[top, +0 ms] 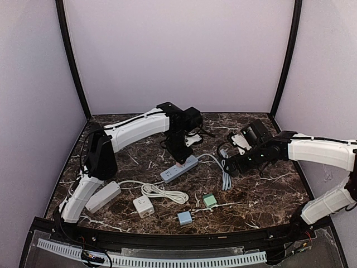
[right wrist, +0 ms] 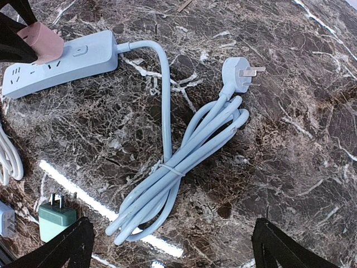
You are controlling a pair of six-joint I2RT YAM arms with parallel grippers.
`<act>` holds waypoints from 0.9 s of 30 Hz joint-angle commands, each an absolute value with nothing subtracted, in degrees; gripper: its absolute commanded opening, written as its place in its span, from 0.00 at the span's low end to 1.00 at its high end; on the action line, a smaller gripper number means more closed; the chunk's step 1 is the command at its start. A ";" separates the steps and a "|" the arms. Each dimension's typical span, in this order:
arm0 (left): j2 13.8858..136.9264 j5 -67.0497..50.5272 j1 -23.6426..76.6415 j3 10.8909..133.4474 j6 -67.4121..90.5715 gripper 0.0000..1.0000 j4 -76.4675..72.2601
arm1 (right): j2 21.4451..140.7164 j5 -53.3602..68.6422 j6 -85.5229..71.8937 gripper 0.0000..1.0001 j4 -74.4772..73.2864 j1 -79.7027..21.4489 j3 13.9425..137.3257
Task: Insert the plug
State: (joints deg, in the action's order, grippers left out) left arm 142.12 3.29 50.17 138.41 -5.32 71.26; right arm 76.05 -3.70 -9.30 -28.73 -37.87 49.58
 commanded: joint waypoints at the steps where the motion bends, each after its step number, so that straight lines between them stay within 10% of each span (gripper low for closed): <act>1: 148.06 2.99 49.25 135.91 -5.58 0.01 71.87 | 76.81 -3.49 -9.76 0.99 -28.52 -37.57 49.48; 27: 152.77 4.53 50.31 137.33 -4.34 0.01 71.79 | 77.43 -2.02 -10.92 0.99 -28.71 -37.61 49.44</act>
State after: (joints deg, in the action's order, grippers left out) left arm 144.27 3.01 50.06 139.85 -4.45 71.72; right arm 76.42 -2.81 -9.93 -28.82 -37.85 49.58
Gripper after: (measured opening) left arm 0.246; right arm 0.986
